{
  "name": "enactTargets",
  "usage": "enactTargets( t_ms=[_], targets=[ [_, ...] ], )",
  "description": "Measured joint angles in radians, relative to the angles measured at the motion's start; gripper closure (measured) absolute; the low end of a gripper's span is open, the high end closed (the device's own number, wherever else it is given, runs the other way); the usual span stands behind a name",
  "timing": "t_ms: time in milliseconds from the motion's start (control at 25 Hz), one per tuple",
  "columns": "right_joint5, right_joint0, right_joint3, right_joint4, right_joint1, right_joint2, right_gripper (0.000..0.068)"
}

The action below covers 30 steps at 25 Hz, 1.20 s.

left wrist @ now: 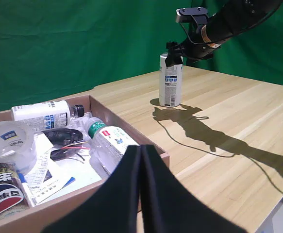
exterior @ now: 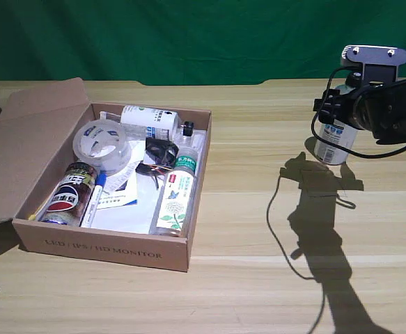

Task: Place the white bottle into the box.

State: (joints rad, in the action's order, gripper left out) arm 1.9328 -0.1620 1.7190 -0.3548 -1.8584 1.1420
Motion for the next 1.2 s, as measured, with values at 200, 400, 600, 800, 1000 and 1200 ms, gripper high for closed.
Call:
enactTargets(
  t_ms=[200,400,600,800,1000,1200],
  targets=[
    [0.000,0.000,0.001,-0.006,-0.045,0.036,0.0042],
    [0.000,0.000,0.001,-0.029,-0.098,0.068,0.0043],
    [0.005,0.000,0.001,-0.038,-0.155,0.100,0.0043],
    [0.031,-0.002,0.001,-0.067,-0.206,0.128,0.0050],
    [0.045,-0.002,0.000,-0.082,-0.259,0.170,0.0051],
    [0.069,-0.002,0.001,-0.111,-0.294,0.205,0.0079]
  ],
)
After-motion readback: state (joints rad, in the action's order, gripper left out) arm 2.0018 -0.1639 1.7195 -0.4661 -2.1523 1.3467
